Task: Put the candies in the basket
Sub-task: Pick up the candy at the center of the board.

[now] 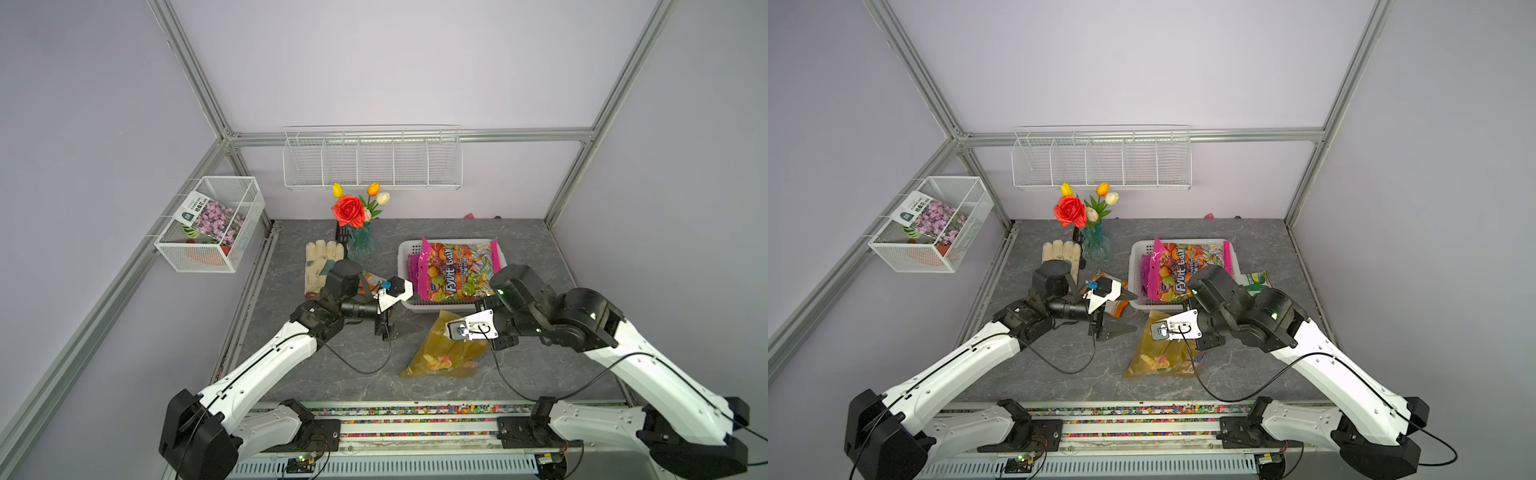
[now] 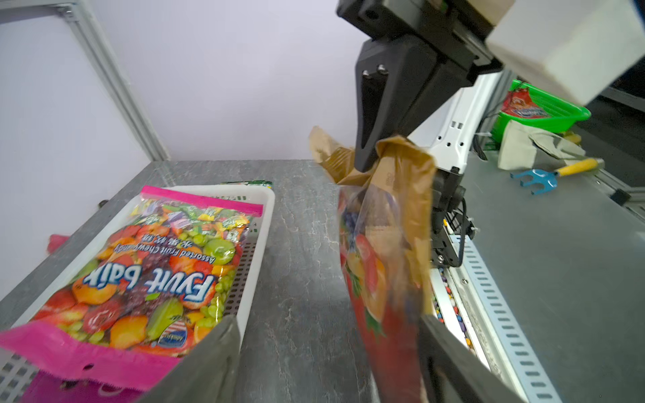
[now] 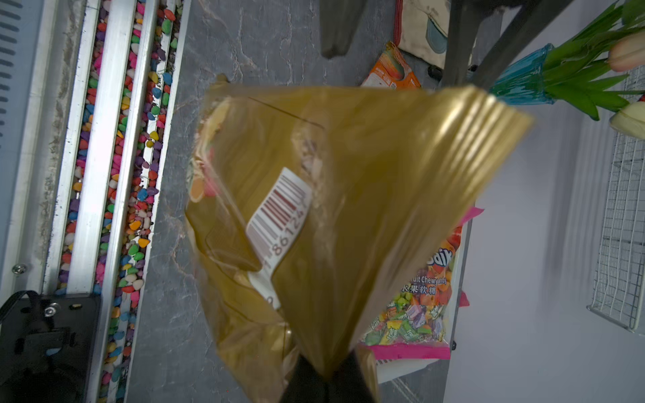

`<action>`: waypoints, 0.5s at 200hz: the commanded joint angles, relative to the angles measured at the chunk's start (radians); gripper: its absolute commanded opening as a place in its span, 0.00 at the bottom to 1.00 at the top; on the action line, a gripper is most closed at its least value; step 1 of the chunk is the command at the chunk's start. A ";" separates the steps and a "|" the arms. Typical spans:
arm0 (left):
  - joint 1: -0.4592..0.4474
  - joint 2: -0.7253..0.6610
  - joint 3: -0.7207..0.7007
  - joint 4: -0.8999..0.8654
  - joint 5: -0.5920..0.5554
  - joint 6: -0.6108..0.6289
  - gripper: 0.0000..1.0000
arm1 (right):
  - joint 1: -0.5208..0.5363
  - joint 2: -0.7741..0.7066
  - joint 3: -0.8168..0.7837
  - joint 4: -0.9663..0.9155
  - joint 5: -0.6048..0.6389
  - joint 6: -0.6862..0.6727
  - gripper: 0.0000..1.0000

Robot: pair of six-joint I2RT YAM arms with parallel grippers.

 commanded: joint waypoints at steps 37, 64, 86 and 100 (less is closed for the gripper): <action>-0.082 0.109 0.060 -0.005 0.135 0.008 0.69 | -0.001 0.002 0.028 0.160 0.006 0.064 0.00; -0.096 0.100 0.057 0.040 0.111 -0.050 0.69 | 0.000 0.003 0.008 0.208 0.038 0.078 0.00; -0.096 0.069 0.035 0.071 0.099 -0.063 0.73 | 0.000 -0.019 -0.031 0.271 0.058 0.073 0.00; -0.096 0.052 0.025 0.062 0.093 -0.059 0.74 | 0.000 -0.021 -0.041 0.294 0.085 0.073 0.00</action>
